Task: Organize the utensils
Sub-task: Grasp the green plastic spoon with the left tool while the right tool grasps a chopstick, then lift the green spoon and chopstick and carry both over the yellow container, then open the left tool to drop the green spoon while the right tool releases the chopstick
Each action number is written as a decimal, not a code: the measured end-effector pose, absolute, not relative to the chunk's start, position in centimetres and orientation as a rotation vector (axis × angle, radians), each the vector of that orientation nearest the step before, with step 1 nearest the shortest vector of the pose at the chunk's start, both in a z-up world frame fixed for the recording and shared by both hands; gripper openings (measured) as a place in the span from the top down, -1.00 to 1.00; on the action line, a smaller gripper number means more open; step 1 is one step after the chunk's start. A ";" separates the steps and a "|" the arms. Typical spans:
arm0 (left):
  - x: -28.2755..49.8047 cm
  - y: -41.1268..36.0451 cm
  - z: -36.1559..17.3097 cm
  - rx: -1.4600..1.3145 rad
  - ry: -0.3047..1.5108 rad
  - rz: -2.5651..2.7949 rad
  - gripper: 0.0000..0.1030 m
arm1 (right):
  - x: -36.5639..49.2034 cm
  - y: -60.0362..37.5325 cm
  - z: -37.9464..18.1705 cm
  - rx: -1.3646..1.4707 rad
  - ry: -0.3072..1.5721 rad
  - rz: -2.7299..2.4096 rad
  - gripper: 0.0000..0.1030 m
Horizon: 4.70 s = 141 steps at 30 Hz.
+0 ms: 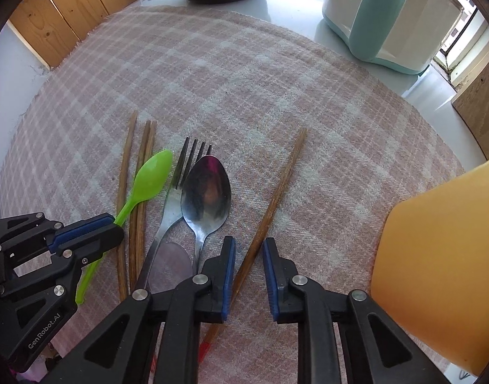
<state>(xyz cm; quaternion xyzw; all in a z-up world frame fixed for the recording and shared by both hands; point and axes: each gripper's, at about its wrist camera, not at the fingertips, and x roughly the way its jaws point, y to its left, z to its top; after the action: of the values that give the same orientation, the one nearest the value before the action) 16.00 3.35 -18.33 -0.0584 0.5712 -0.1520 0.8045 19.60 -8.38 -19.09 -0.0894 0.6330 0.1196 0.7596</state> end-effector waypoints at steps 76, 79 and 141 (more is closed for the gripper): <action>15.4 -6.3 -2.8 -0.304 0.937 -0.434 0.99 | 15.9 -21.7 0.3 -0.070 1.060 0.422 0.93; 16.0 -7.4 -2.3 -0.305 0.925 -0.435 0.99 | 16.4 -22.7 0.7 -0.070 1.051 0.418 0.93; 22.0 -14.3 -3.0 -0.304 0.890 -0.382 0.98 | 23.3 -28.8 -2.2 -0.007 1.042 0.349 0.57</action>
<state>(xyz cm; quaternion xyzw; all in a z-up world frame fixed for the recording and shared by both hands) 21.99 -14.25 -3.03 -0.1455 0.4260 -0.1831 0.8740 23.30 -28.83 -2.23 -0.0035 0.4950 0.1659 0.8529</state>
